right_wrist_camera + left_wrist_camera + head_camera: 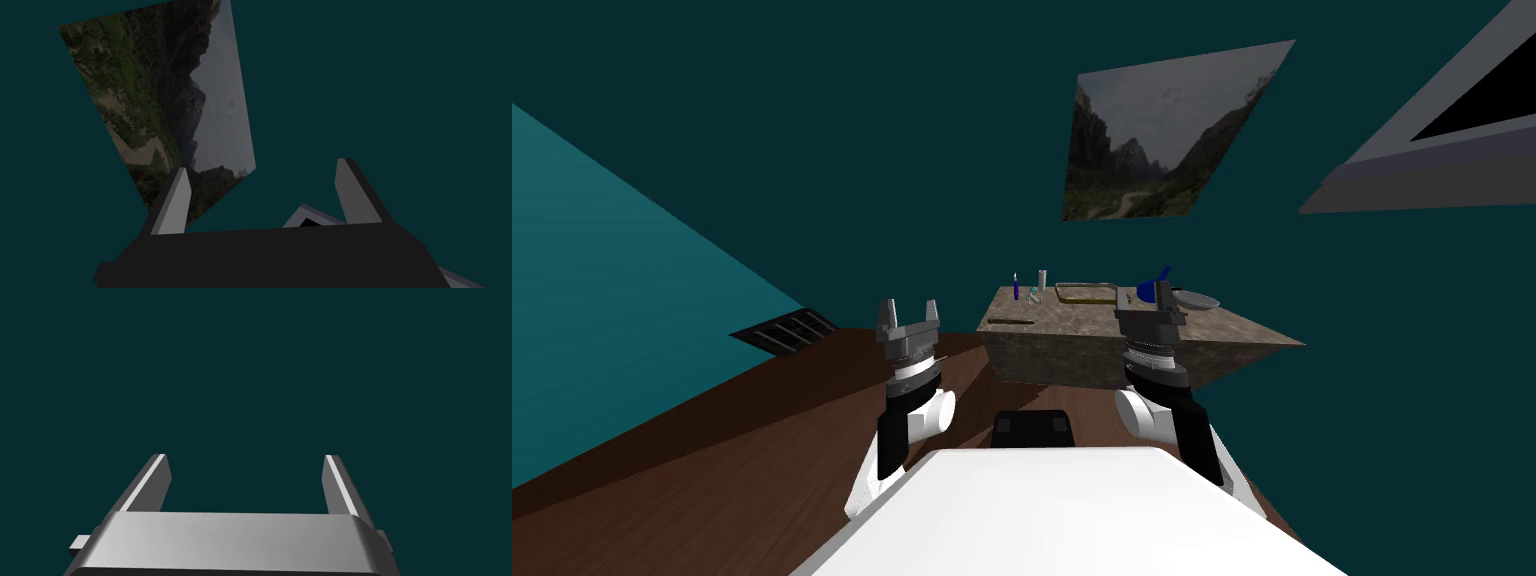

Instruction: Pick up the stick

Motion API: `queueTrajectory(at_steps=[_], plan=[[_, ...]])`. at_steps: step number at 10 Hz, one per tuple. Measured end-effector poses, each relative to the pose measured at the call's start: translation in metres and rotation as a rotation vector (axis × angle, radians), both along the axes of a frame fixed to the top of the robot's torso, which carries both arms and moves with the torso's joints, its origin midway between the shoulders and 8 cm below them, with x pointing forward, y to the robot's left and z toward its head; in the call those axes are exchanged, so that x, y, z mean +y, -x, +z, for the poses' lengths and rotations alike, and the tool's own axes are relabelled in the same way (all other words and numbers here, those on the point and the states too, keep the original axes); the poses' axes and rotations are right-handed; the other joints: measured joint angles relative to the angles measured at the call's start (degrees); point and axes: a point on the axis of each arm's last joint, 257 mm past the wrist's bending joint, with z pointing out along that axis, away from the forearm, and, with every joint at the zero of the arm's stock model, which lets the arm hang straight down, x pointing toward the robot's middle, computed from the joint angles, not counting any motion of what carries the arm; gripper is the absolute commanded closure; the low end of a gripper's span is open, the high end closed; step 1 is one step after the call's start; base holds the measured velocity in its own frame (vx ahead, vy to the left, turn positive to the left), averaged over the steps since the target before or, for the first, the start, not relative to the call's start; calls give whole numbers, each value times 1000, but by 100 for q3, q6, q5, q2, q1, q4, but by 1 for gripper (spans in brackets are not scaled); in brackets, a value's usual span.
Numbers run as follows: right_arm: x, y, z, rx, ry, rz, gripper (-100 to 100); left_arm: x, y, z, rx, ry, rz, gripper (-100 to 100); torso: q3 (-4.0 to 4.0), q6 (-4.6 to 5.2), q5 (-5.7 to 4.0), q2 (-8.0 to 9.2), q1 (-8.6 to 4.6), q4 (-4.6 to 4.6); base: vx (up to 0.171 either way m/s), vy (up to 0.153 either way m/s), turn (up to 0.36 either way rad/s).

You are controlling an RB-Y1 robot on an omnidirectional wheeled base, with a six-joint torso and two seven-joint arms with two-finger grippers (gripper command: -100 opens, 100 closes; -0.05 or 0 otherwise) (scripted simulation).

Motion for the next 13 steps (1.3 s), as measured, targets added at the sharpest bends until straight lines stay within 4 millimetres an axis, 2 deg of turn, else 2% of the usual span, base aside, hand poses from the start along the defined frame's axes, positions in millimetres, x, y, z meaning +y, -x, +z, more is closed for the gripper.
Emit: queueTrajectory(at_steps=[4,6,13], plan=[[0,0,0,0,0,0,0,-14,-13,-2,52,-91,-47,-100,0,1,5,1,21,0,-5,57,-50],[0,0,0,0,0,0,0,-21,-28,-6,100,-141,-70,-100,2,1,8,3,38,1,-13,88,-80],[0,0,0,0,0,0,0,-31,-57,-21,227,-207,-91,-100,-2,-1,7,-3,27,-1,-7,72,-67]])
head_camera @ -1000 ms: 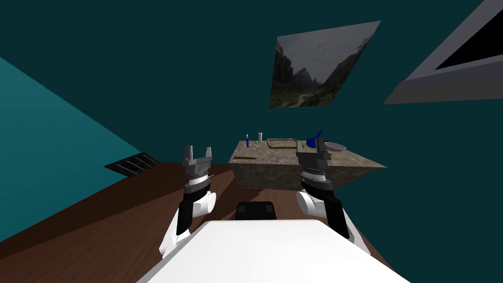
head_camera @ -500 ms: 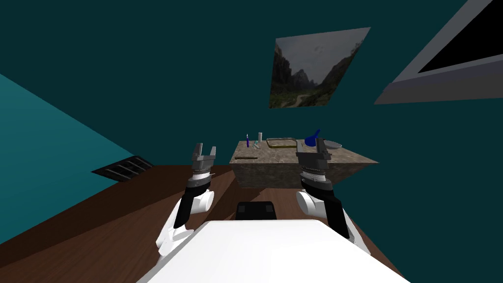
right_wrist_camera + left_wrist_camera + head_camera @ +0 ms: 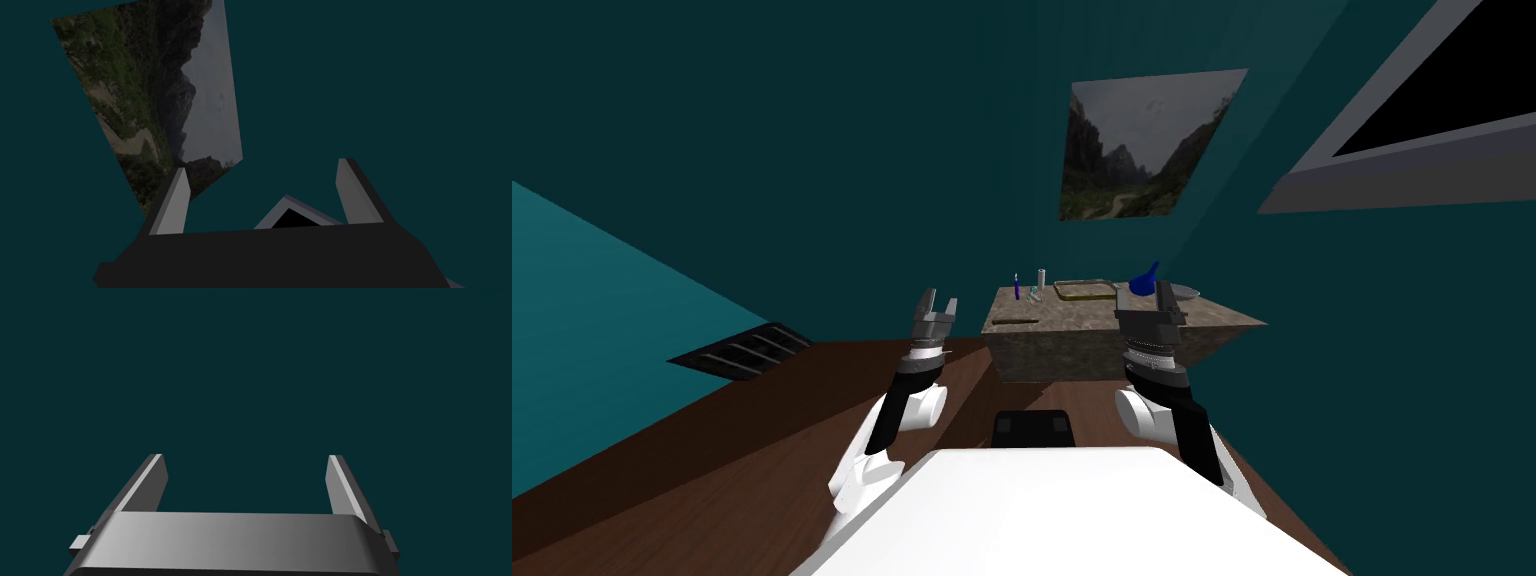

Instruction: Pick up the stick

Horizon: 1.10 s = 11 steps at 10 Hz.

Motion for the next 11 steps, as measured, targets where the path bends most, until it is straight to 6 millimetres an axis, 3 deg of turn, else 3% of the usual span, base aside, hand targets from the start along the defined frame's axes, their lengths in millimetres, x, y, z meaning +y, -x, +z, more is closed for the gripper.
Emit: queueTrajectory(at_steps=[11], plan=[[0,0,0,0,0,0,0,-4,-49,-33,207,-47,29,-100,0,1,-2,0,-7,0,-10,64,-67]])
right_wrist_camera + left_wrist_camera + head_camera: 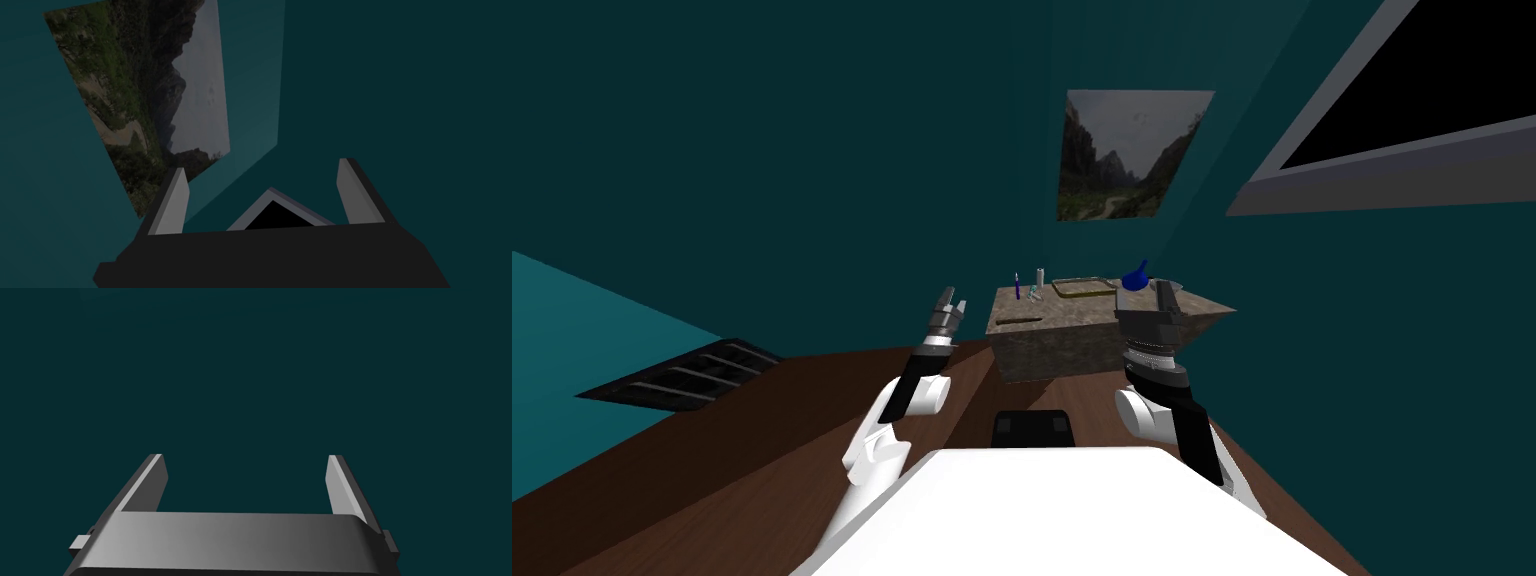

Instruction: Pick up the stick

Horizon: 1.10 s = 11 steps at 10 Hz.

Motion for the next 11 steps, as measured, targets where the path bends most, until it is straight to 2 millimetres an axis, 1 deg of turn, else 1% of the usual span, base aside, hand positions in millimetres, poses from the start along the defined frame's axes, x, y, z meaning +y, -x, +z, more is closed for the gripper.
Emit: queueTrajectory(at_steps=[6,11], plan=[[0,0,0,0,0,0,0,4,-21,-20,111,-7,27,-100,-1,0,0,-1,-2,0,-5,48,-58],[0,0,0,0,0,0,0,7,-35,-41,214,-6,54,-100,-1,-4,-1,-2,-11,-1,-3,37,-53]])
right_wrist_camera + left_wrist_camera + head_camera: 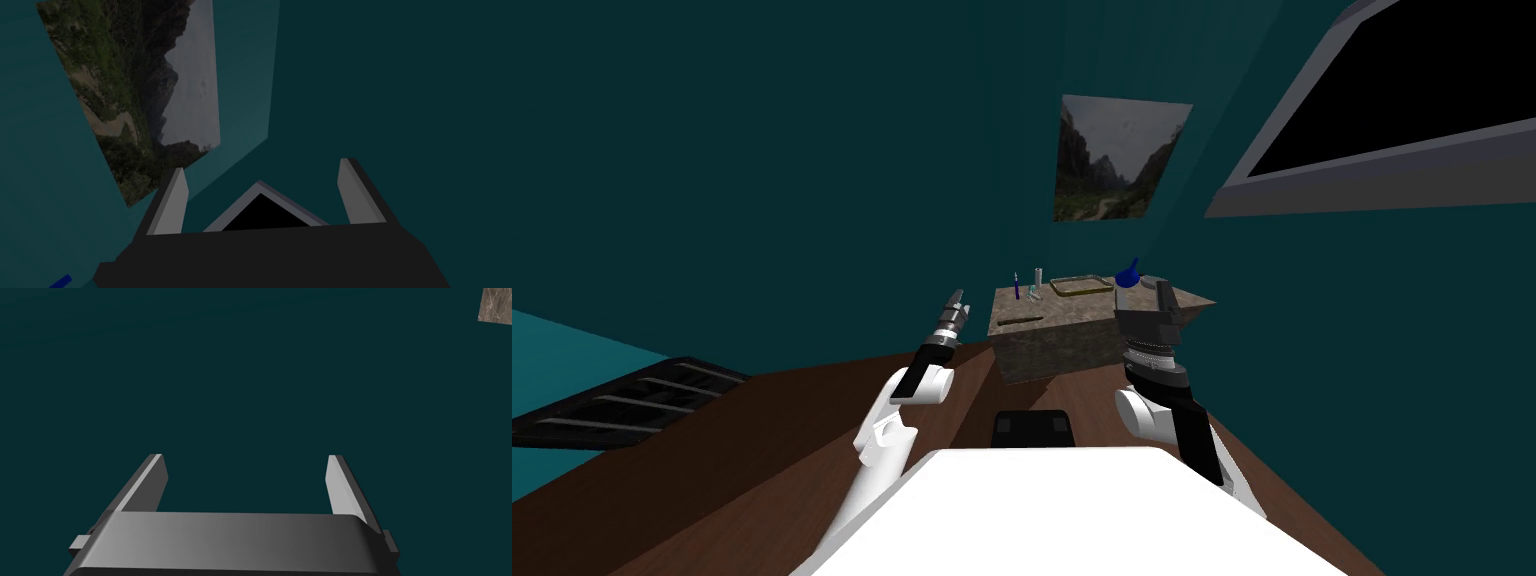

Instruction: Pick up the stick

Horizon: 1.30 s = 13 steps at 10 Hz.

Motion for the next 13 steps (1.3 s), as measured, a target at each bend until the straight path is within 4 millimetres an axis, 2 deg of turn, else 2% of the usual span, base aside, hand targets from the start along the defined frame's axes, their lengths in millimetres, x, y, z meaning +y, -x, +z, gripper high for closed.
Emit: queueTrajectory(at_steps=[13], plan=[[0,0,0,0,0,0,0,9,-29,-59,273,16,71,-100,-4,2,-2,-7,-6,-1,6,25,-51]])
